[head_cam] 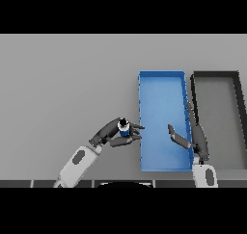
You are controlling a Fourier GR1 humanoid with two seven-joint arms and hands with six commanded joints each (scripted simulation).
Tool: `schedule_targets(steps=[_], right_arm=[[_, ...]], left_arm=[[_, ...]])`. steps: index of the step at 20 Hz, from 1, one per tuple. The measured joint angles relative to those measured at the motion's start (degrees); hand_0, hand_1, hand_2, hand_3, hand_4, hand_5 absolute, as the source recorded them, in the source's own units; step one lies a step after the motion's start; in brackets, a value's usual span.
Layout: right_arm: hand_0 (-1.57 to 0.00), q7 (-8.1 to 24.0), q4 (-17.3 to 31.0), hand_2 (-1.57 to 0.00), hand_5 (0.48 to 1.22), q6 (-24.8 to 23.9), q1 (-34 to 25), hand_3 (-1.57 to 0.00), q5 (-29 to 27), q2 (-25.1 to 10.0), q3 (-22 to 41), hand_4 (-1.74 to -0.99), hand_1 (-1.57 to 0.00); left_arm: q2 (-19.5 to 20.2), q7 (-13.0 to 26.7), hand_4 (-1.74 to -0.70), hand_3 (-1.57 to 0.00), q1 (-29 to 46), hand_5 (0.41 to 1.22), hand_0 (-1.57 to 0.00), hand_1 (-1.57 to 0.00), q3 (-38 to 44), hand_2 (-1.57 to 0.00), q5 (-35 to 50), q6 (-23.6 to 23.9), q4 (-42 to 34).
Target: Pick up the blue pipe and place it into the blue bin.
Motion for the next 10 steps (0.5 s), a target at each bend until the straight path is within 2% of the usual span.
schedule_targets(steps=[2,4,5,6,8,10], right_arm=[[0.00,1.9,-1.3,0.00,0.642,-1.0,0.2,0.00,1.2,0.1,0.2,-1.184,0.00],[0.00,0.8,-2.8,-0.04,0.648,-0.7,0.3,0.00,0.7,-0.3,0.1,-1.195,0.00],[0.00,-1.5,-4.1,-0.07,0.641,2.2,0.3,0.00,-3.6,-0.5,-0.2,-1.198,-0.01],[0.00,-1.1,-5.3,-0.09,0.624,5.4,-0.2,0.00,-8.6,-0.6,-0.6,-1.202,-0.02],[0.00,3.5,-8.2,-0.12,0.607,11.5,-1.6,0.00,-17.1,-3.2,-0.8,-1.215,-0.03],[0.00,9.0,-10.9,-0.12,0.588,15.7,-4.8,0.00,-23.1,-5.6,0.4,-1.228,-0.02]], left_arm=[[-0.9,0.7,-1.47,-1.57,-0.1,1.220,-1.57,-1.57,0.1,-1.57,-1.0,0.2,0.1],[-1.5,-0.1,-1.47,-1.57,0.7,1.221,-1.57,-1.57,0.0,-1.57,-1.4,-0.4,0.0],[-1.3,-0.3,-1.47,-1.57,0.7,1.221,-1.57,-1.57,0.4,-1.57,-1.3,-0.8,-0.7],[-1.3,0.1,-1.47,-1.57,0.6,1.221,-1.57,-1.57,0.6,-1.57,-1.6,-1.1,-0.3],[-1.6,-0.3,-1.47,-1.57,1.2,1.221,-1.57,-1.57,1.0,-1.57,-1.6,-1.7,-0.1],[-2.3,-0.1,-1.47,-1.57,1.0,1.221,-1.57,-1.57,1.0,-1.57,-2.1,-2.3,-0.5]])
